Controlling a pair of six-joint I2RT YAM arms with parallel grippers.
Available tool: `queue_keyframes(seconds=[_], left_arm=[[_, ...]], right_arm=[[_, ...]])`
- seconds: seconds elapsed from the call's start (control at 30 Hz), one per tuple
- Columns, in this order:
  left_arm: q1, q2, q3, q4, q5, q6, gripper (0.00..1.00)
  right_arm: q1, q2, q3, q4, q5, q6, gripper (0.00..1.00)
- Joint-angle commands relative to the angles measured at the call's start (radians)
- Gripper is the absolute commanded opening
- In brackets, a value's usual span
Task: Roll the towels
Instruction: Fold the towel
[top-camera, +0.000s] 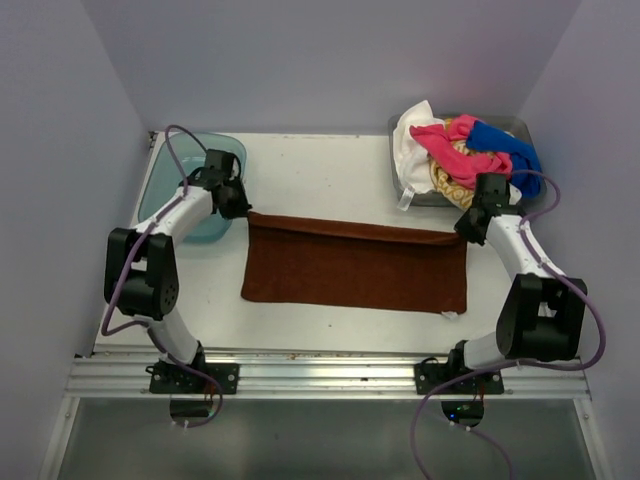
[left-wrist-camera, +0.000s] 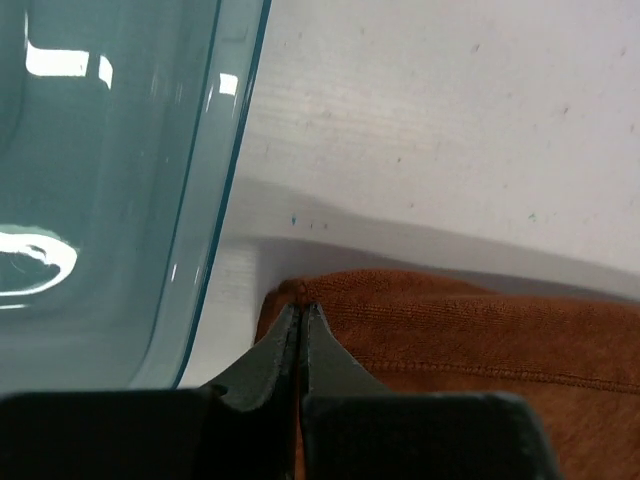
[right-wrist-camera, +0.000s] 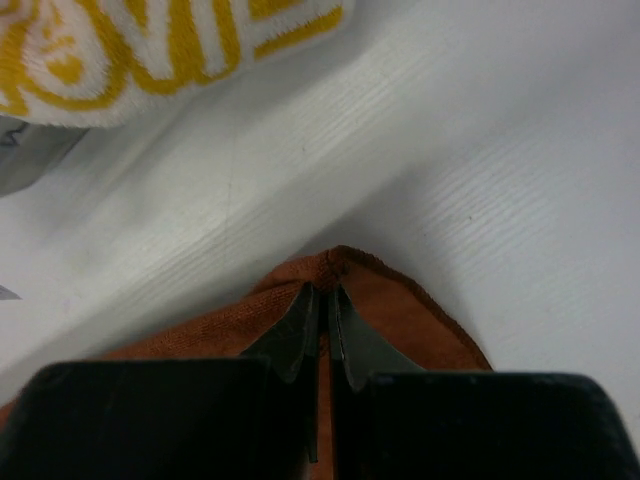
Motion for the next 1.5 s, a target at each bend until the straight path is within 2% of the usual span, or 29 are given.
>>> queue_keyframes(seconds=[0.0,0.13,0.23,0.33,0.47,0.63,0.8,1.03,1.47], left_arm=[[0.025,0.008,0.091,0.04,-0.025,0.016,0.0],[0.023,-0.017,0.096,0.006,-0.022,0.027,0.0],[0.023,-0.073,0.042,0.005,0.007,0.03,0.0],[0.02,-0.147,-0.038,-0.005,0.015,0.027,0.0],[0.019,-0.279,-0.18,-0.02,0.059,0.019,0.0],[0.019,-0.345,-0.288,-0.023,0.087,0.012,0.0],[0.019,-0.389,-0.349,-0.009,0.146,0.006,0.0],[0.016,-0.405,-0.407,0.006,0.151,-0.004,0.0],[0.014,-0.472,-0.354,-0.075,0.123,0.007,0.0]], right_arm=[[-0.002,0.015,0.085,0.061,0.011,-0.005,0.0],[-0.002,-0.013,0.056,0.018,-0.002,-0.007,0.0],[-0.003,-0.077,-0.022,0.015,-0.02,0.012,0.0],[-0.002,-0.16,-0.134,0.042,-0.013,0.018,0.0],[-0.002,-0.24,-0.217,-0.011,-0.026,0.01,0.0],[-0.002,-0.375,-0.3,-0.062,-0.039,0.065,0.0],[-0.002,-0.438,-0.305,-0.151,-0.008,0.096,0.0],[-0.003,-0.467,-0.315,-0.206,0.053,0.119,0.0],[-0.002,-0.557,-0.28,-0.278,0.104,0.116,0.0]])
